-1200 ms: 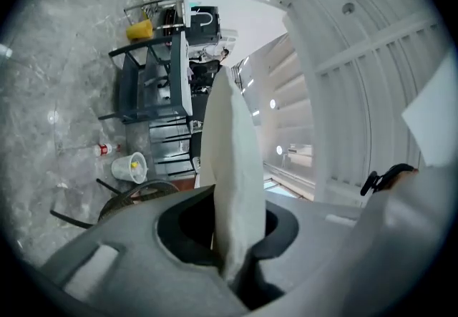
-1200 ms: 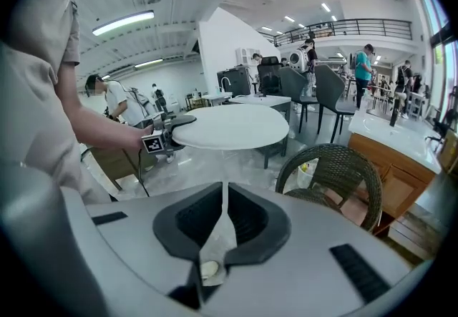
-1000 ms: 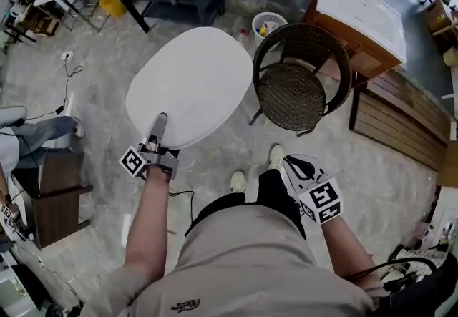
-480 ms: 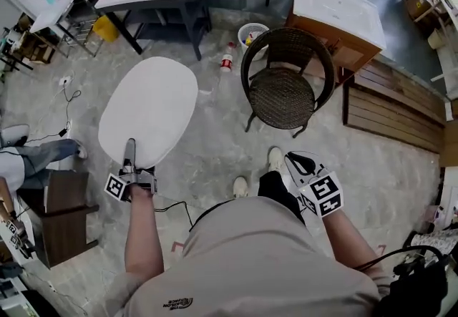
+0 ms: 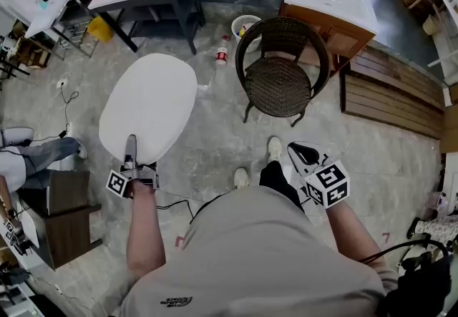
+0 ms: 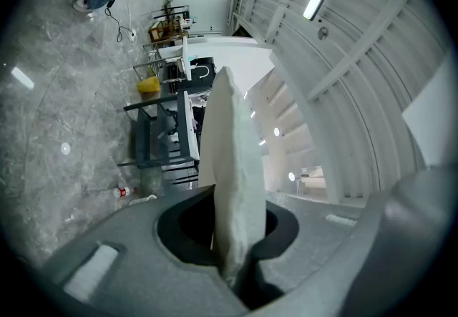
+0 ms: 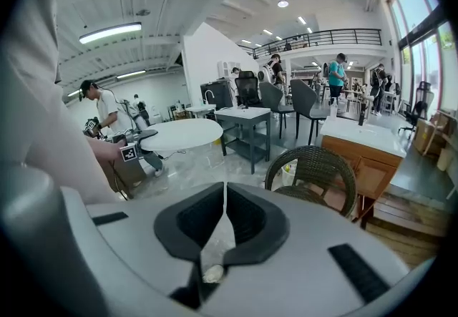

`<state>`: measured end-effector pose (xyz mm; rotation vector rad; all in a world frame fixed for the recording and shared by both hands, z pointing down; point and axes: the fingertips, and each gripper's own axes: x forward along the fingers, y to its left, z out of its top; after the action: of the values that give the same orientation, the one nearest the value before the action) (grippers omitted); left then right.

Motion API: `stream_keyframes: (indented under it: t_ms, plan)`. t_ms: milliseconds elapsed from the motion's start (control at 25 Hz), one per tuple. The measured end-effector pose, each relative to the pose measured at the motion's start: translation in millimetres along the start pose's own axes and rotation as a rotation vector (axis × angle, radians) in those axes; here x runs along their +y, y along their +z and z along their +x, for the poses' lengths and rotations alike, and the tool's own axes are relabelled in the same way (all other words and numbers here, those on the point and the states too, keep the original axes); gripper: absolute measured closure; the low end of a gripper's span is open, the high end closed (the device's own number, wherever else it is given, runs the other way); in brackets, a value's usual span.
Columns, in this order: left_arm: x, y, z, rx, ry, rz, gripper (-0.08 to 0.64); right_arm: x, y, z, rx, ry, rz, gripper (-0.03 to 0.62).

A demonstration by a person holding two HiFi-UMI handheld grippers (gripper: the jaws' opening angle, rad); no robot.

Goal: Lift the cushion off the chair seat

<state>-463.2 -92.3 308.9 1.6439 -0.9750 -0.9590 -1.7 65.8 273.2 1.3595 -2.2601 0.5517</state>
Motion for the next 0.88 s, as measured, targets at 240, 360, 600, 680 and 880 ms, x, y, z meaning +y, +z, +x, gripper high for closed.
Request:
stream_keyframes:
  t_ms: [240,360,600,680,880]
  plan:
    - [-4,-23,12,0.041,-0.007,0.003,0.506,-3,-1,1,0.006,0.007,0.003,0.572]
    - [-4,-29,14,0.055,-0.01,0.003,0.506,-4,-2,2,0.016,0.009,0.001,0.574]
    - [-2,-37,15,0.071,-0.009,-0.02,0.506,3,-1,7,0.024,0.018,-0.016,0.58]
    - [0,-35,12,0.067,-0.006,-0.024,0.506,7,2,9,0.027,0.024,-0.025,0.58]
    - [4,-34,9,0.075,-0.011,-0.024,0.506,11,1,11,0.033,0.028,-0.033,0.58]
